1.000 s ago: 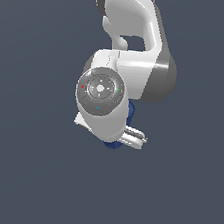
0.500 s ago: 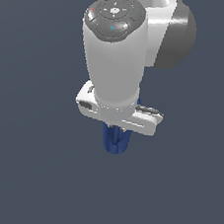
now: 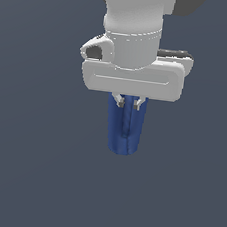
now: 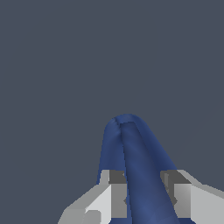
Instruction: Pick up the object and move it to a goal position.
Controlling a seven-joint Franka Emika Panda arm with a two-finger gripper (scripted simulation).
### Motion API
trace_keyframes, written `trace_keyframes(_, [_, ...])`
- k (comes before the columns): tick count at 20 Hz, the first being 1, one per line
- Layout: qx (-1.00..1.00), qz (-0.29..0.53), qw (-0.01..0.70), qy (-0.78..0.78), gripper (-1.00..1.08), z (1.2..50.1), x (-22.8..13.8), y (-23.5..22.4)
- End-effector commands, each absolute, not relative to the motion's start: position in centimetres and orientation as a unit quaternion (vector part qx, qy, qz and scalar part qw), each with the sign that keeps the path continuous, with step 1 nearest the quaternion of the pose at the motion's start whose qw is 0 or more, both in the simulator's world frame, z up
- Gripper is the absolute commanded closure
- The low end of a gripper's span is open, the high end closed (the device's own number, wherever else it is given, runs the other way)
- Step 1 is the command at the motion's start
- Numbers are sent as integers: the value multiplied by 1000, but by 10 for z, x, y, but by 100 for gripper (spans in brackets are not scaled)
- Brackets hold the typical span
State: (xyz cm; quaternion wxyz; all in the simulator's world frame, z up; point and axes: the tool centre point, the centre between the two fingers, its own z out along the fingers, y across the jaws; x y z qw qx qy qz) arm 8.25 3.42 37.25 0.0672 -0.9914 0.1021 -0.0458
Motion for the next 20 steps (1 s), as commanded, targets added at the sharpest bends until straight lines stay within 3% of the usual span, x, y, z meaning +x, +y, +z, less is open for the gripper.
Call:
trace_keyframes(1, [-990,-75,72,95,108,397,76,37])
trace_keyframes(10, [-983,-144,85,76,108,453,54,44])
trace_keyframes(20, [-979,-169,90,69,108,473,44,46])
